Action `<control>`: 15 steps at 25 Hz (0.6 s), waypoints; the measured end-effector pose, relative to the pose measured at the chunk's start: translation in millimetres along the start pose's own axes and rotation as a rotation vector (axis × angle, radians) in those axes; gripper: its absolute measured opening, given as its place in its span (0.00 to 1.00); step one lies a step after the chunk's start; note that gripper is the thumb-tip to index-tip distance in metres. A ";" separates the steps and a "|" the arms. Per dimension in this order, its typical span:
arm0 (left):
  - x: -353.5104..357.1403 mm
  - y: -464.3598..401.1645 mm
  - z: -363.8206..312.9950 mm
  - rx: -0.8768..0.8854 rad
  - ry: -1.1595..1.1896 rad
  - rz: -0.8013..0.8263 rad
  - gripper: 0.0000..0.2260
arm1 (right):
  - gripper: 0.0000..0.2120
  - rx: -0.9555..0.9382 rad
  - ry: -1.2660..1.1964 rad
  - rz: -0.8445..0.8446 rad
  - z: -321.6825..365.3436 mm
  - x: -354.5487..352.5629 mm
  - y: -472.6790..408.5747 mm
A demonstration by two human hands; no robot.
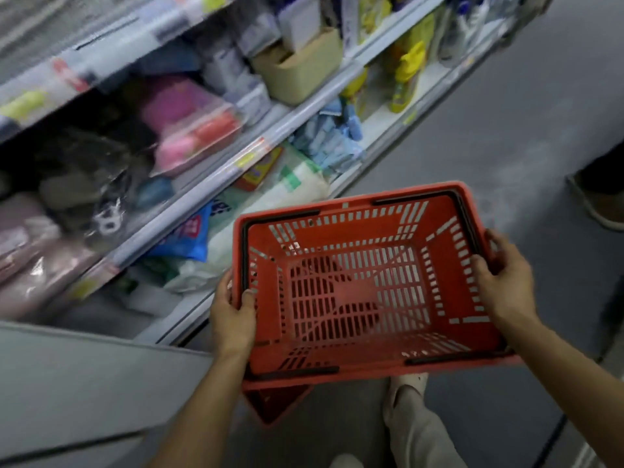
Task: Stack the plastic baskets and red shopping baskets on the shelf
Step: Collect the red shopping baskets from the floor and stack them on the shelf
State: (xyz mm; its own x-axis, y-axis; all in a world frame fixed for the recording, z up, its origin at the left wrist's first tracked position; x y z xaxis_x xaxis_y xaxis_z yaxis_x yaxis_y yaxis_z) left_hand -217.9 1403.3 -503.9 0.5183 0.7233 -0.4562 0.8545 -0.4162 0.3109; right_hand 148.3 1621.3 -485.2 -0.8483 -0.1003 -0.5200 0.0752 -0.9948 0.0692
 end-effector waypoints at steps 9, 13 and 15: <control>-98.5 8.1 142.3 -0.254 0.118 -0.227 0.21 | 0.20 -0.149 0.044 0.353 20.8 163.3 -2.2; -89.6 11.6 196.2 -0.328 0.187 -0.228 0.22 | 0.20 -0.182 0.042 0.486 8.2 209.6 -7.6; -79.8 9.7 217.0 -0.334 0.200 -0.231 0.23 | 0.21 -0.201 0.069 0.537 -2.5 225.2 -9.6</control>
State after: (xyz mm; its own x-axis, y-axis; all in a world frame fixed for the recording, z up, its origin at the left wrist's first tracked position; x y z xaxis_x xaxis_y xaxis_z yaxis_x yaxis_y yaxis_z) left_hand -243.4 1222.0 -645.4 0.2700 0.8823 -0.3856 0.8718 -0.0540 0.4869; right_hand -42.1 1608.2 -605.1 -0.6283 -0.5863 -0.5113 0.5895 -0.7877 0.1789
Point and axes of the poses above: each hand's wrist, its own y-axis away from the middle knuckle, its own x-axis out of the palm, z = x × y, the point moved 6 cm from there along -y, towards the middle knuckle, and after that the axes turned 6 degrees about -x, right-handed, at the moved point
